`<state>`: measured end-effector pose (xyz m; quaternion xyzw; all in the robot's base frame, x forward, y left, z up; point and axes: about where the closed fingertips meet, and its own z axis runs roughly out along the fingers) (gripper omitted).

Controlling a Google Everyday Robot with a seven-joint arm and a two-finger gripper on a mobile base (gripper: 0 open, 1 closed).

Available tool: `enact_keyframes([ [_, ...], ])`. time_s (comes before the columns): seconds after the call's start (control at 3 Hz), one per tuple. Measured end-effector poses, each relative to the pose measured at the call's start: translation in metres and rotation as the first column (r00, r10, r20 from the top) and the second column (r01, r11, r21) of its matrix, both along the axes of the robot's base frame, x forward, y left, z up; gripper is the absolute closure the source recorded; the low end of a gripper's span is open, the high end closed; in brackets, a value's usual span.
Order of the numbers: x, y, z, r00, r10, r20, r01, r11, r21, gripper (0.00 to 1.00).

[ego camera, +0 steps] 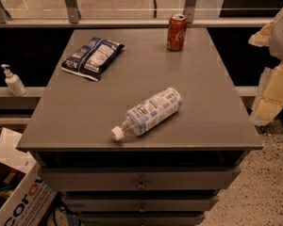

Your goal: Knock coke can over

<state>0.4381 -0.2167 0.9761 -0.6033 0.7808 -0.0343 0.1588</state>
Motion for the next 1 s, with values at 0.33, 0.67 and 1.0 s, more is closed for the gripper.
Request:
enact_keyframes([
  [0.33,0.000,0.000,0.000,1.0000,0.000,0.000,0.000,1.000,0.000,0.00],
  [0.67,0.012,-0.001,0.000,0.9986,-0.002,0.052,0.000,0.999,0.052,0.00],
  [1.0,0.053,-0.001,-0.004,0.9912,-0.029,0.130,0.006,0.985,0.170,0.00],
])
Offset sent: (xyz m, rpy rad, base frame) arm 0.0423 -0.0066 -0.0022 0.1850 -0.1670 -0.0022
